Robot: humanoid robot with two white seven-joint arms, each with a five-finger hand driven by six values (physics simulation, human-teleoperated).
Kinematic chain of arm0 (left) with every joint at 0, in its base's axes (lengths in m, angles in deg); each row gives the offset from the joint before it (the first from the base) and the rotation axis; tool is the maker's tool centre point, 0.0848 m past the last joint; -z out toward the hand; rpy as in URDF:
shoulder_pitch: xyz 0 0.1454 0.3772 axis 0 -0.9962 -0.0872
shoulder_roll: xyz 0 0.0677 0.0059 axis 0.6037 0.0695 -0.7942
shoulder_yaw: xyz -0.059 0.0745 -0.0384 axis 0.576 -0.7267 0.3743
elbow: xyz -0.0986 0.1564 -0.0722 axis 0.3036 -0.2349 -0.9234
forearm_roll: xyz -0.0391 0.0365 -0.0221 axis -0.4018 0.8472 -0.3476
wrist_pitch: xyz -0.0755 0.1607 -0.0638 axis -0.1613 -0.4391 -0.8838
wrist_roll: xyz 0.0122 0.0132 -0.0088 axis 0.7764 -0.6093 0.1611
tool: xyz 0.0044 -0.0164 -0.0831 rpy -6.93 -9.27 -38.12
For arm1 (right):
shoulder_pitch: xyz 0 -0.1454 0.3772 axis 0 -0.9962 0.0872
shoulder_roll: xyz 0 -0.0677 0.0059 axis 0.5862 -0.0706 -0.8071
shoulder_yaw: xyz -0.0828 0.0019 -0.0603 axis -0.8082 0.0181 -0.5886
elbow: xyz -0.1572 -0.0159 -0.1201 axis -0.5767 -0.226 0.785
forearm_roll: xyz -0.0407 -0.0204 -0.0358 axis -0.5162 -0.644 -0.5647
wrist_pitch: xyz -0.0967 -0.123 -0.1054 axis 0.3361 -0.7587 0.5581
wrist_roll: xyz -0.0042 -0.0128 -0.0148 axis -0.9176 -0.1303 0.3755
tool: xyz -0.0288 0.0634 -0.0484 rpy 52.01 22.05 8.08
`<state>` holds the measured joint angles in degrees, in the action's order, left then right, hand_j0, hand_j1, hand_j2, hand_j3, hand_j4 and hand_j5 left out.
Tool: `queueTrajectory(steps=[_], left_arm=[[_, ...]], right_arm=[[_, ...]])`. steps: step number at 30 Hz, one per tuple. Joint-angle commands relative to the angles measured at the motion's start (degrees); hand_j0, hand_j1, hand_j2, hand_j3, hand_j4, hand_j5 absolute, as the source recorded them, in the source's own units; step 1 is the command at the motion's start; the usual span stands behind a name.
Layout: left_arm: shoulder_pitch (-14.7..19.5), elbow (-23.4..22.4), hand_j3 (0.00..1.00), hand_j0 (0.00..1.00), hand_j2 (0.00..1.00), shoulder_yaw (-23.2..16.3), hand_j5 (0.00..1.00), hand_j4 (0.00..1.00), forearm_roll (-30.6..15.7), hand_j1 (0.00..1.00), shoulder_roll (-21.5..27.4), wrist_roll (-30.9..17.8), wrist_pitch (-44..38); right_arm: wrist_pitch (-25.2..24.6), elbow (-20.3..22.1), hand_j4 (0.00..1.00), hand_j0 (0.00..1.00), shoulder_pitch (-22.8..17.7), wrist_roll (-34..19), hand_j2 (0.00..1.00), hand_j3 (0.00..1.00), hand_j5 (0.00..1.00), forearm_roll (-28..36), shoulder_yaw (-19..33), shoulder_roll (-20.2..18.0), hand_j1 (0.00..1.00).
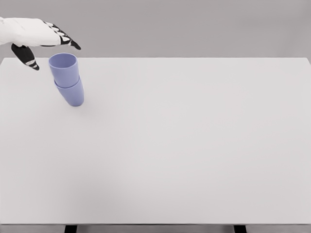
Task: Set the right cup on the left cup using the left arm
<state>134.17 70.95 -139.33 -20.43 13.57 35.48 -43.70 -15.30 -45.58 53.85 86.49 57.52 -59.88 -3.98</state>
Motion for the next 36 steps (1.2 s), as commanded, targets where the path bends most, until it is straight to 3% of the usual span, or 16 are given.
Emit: queueTrajectory(steps=[1,4,11,14,19,26,29,32,36], left_arm=[[0.0,3.01,1.0,1.0,1.0,2.09,1.0,1.0,-0.29,1.0,1.06,0.02,-0.08],[0.0,7.41,1.0,1.0,1.0,5.52,1.0,1.0,-0.55,1.0,4.31,0.02,-0.07],[-1.06,16.02,1.0,1.0,1.0,6.49,1.0,1.0,-3.45,1.0,11.34,0.02,0.1],[-1.14,19.19,1.0,1.0,1.0,7.98,1.0,1.0,-4.94,1.0,15.03,0.02,4.32],[-1.23,19.28,1.0,1.0,1.0,7.98,1.0,1.0,-7.85,1.0,17.58,0.02,16.56],[-1.76,19.28,1.0,1.0,1.0,7.72,1.0,1.0,-12.68,1.0,17.58,0.83,16.56],[-5.45,19.28,1.0,1.0,1.0,7.63,1.0,1.0,-12.68,1.0,16.79,0.75,16.56],[-6.5,19.28,1.0,1.0,1.0,7.63,1.0,1.0,-12.77,1.0,15.65,0.75,16.56],[-11.86,19.28,1.0,1.0,1.0,7.55,1.0,1.0,-12.68,1.0,12.66,0.75,16.56]], right_arm=[[0.0,-0.03,1.0,1.0,0.0,0.0,1.0,1.0,1.0,0.01,0.0,0.0,1.0],[0.0,-0.03,1.0,1.0,0.0,0.0,1.0,1.0,1.0,0.01,0.0,0.0,1.0],[0.0,-0.03,1.0,1.0,0.0,0.0,1.0,1.0,1.0,0.01,0.0,0.0,1.0],[0.0,0.06,1.0,1.0,0.0,0.0,1.0,1.0,1.0,0.01,0.0,0.0,1.0],[0.0,-0.03,1.0,1.0,0.0,-0.09,1.0,1.0,1.0,0.01,0.0,0.0,1.0],[0.0,-0.03,1.0,1.0,0.0,-0.09,1.0,1.0,1.0,0.01,0.0,0.0,1.0],[0.0,0.06,1.0,1.0,0.0,0.0,1.0,1.0,1.0,0.01,0.0,0.0,1.0],[0.0,-0.03,1.0,1.0,0.0,-0.09,1.0,1.0,1.0,0.01,0.0,0.0,1.0],[0.0,0.06,1.0,1.0,0.0,0.0,1.0,1.0,1.0,0.01,0.0,0.0,1.0]])
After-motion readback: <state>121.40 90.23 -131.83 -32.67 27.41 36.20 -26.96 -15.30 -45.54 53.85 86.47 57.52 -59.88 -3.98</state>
